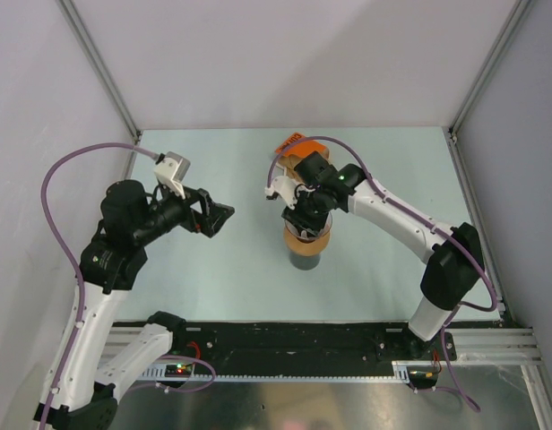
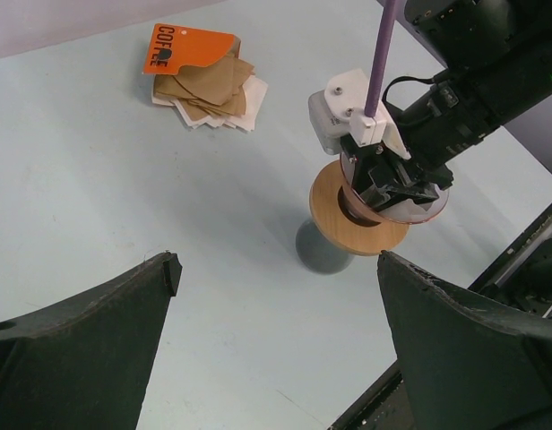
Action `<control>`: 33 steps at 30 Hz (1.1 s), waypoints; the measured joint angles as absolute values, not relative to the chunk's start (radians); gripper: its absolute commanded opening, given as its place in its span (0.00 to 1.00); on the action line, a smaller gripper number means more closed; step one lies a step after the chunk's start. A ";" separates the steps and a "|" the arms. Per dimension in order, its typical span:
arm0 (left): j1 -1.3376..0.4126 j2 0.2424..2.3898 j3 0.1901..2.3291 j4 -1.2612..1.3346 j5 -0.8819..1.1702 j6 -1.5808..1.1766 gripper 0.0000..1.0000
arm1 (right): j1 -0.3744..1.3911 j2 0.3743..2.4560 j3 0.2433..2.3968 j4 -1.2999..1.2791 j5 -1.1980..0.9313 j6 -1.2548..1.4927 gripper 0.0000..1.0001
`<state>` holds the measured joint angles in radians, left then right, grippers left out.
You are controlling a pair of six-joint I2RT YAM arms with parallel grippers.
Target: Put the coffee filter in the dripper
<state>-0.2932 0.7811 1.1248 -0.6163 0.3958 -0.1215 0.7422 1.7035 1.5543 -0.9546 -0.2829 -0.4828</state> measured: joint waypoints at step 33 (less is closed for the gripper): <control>-0.292 0.871 1.137 -0.617 0.417 -0.069 0.98 | 0.719 1.615 1.645 -1.150 -0.325 -0.548 0.44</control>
<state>-0.2916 0.8715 1.1374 -0.6170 0.4171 -0.0692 0.7193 1.6154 1.6451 -1.1496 -0.3248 -0.5480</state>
